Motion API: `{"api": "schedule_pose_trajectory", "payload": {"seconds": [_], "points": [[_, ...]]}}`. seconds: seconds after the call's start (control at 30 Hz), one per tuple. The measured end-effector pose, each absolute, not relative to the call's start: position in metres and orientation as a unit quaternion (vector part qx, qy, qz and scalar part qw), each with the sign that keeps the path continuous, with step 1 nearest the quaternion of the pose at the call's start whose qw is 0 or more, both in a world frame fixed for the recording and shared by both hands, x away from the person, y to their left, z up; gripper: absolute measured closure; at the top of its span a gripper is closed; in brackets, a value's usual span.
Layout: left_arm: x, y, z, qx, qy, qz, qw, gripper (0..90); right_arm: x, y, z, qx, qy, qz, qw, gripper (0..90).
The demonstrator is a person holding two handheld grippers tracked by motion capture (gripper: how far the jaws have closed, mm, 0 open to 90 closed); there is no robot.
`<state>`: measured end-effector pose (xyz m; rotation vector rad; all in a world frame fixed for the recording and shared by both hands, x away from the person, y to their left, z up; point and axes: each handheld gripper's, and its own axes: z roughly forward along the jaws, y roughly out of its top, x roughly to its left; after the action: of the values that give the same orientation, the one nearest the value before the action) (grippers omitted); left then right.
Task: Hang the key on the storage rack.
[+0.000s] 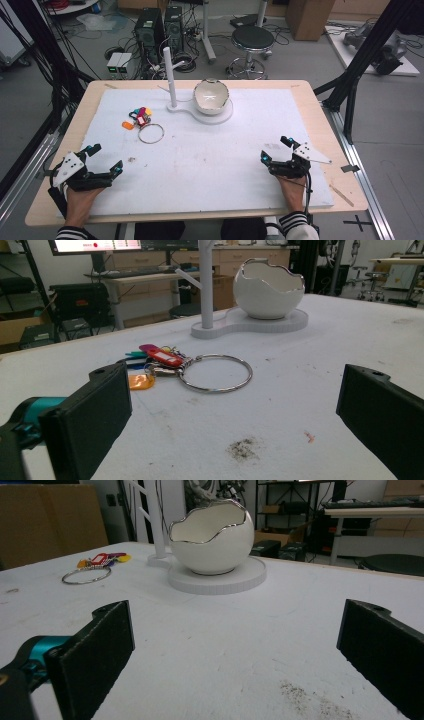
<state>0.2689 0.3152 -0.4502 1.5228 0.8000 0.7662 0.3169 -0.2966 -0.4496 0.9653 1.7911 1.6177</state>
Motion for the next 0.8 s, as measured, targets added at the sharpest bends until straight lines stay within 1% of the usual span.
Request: {"api": "schedule_pose_trajectory", "payload": {"seconds": [0.47,0.53,0.67,0.8], "points": [[0.2703,0.3159,-0.4499,0.65,0.355,0.327,0.588,1.7,0.3173,-0.2959,-0.4495,0.352,0.666,0.596,0.277,1.3],[0.2703,0.3159,-0.4499,0.649,0.356,0.327,0.587,1.7,0.3166,-0.2954,-0.4495,0.353,0.668,0.596,0.273,1.3],[0.2738,0.3172,-0.4491,0.649,0.369,0.315,0.586,1.7,0.317,-0.2963,-0.4495,0.355,0.666,0.596,0.273,1.4],[0.2777,0.3189,-0.4456,0.664,0.365,0.313,0.573,1.7,0.317,-0.2955,-0.4495,0.353,0.667,0.595,0.277,1.3]]}}
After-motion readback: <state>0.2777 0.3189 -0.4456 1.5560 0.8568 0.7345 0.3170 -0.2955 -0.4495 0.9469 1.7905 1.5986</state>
